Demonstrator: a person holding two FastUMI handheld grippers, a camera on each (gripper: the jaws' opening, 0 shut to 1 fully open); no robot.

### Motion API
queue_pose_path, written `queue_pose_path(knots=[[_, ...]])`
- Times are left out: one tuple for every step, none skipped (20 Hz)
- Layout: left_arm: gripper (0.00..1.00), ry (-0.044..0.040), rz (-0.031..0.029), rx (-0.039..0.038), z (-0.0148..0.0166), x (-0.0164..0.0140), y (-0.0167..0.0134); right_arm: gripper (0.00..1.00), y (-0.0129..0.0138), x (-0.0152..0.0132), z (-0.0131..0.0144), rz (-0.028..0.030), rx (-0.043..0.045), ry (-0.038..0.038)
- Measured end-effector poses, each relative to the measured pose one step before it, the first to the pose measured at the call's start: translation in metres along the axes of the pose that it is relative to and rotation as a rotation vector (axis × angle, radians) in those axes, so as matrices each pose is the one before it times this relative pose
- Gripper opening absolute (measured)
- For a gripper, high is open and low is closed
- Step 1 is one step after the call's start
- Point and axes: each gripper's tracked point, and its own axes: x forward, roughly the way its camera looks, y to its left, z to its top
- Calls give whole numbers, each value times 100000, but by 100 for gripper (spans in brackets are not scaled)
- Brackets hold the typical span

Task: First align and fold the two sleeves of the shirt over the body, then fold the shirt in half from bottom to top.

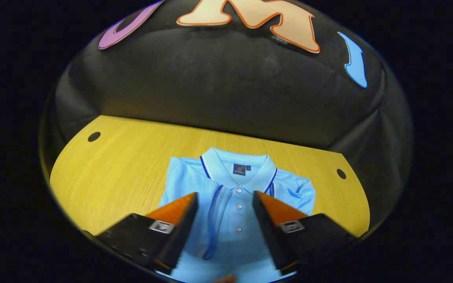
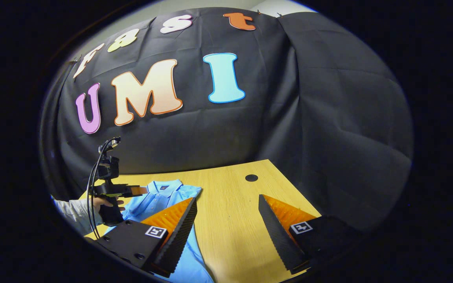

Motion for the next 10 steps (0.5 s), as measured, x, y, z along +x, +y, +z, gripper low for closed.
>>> queue_pose_path(knots=[[99, -2417, 363, 1747, 691, -977, 201, 98, 382, -56, 91, 883, 556, -499], [96, -1888, -383, 1419, 437, -1030, 102, 98, 440, 12, -55, 838, 299, -627], [96, -2376, -249, 675, 617, -1136, 141, 98, 536, -144, 17, 1125, -36, -405], [96, -1502, 176, 258, 326, -1133, 290, 98, 502, -182, -50, 1014, -231, -324], [96, -1848, 405, 462, 467, -1263, 444, 98, 491, -202, -120, 1151, -332, -75], [96, -1481, -456, 1014, 284, -1350, 313, 98, 501, -291, -193, 1158, -604, 169], [96, -1430, -595, 1493, 233, -1317, 392, 98, 349, -275, -156, 1003, -899, 1], [96, -864, -424, 1487, -64, -1410, 471, 98, 227, -344, -146, 815, -692, 36], [96, -510, 17, 1296, -9, -1260, 536, 98, 346, -427, -162, 1173, -259, 243], [96, -585, 329, 948, -159, -1354, 567, 98, 259, -291, -189, 866, -301, 113]])
